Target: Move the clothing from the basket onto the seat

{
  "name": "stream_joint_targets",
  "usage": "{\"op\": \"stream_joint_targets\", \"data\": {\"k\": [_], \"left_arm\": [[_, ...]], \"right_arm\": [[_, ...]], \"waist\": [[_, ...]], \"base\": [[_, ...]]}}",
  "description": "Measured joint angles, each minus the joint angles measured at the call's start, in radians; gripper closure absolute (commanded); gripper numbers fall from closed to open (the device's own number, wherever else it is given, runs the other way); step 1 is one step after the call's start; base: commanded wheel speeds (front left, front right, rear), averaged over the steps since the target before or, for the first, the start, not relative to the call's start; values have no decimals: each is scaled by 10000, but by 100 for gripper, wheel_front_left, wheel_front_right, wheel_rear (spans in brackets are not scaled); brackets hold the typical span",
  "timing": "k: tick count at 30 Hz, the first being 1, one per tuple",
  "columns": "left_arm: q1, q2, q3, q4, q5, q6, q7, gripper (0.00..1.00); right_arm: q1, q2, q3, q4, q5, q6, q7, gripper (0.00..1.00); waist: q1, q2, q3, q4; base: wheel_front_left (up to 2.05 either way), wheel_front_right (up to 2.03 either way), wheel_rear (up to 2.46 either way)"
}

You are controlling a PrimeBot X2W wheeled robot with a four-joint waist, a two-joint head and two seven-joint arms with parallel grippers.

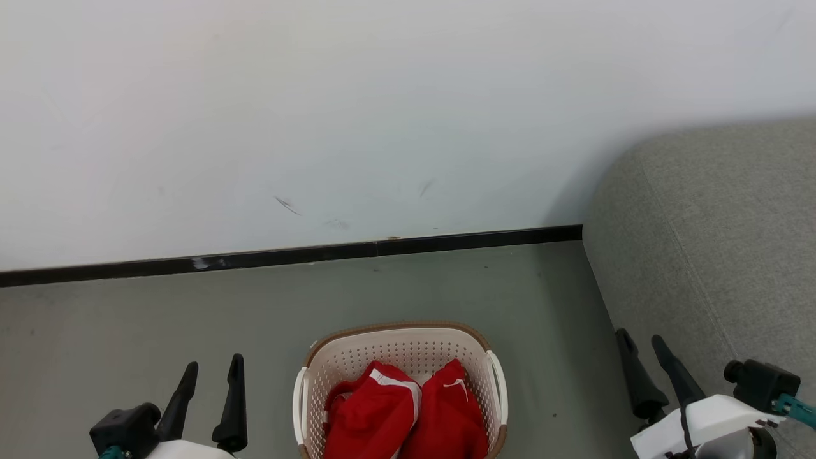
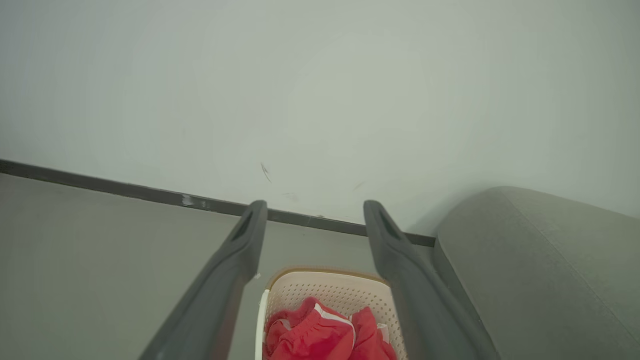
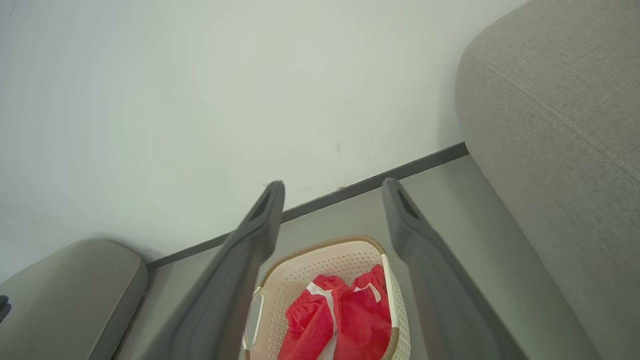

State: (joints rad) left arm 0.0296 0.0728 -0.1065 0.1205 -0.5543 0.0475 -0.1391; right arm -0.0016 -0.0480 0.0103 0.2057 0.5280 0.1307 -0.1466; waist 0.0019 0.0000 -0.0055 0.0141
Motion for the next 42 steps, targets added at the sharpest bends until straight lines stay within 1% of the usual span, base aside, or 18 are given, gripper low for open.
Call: {"op": "stream_joint_targets", "data": {"k": [10, 22, 29, 31, 42], "left_arm": [[102, 6, -238, 58, 1384, 232, -362, 0], [201, -12, -272, 54, 2740, 658, -792, 0], [245, -12, -353, 161, 3797, 874, -1087, 0], [260, -12, -359, 199, 3873, 878, -1103, 0], [343, -15, -318, 328, 3875, 878, -1103, 0]], "right_arm": [[44, 42, 169, -50, -1643, 0, -316, 0], [146, 50, 305, -236, -3567, 0, -721, 0], [183, 50, 391, -282, -4836, 0, -976, 0], [185, 54, 416, -284, -4995, 0, -1012, 0], [196, 56, 508, -286, -5016, 0, -1012, 0]], "waist": [[-9, 0, 20, 25], [-12, 0, 7, 62], [-12, 0, -37, 90], [-13, 0, -53, 94], [-14, 0, -117, 126]], "base": [[0, 0, 0], [0, 0, 0], [0, 0, 0], [0, 0, 0], [0, 0, 0]]}}
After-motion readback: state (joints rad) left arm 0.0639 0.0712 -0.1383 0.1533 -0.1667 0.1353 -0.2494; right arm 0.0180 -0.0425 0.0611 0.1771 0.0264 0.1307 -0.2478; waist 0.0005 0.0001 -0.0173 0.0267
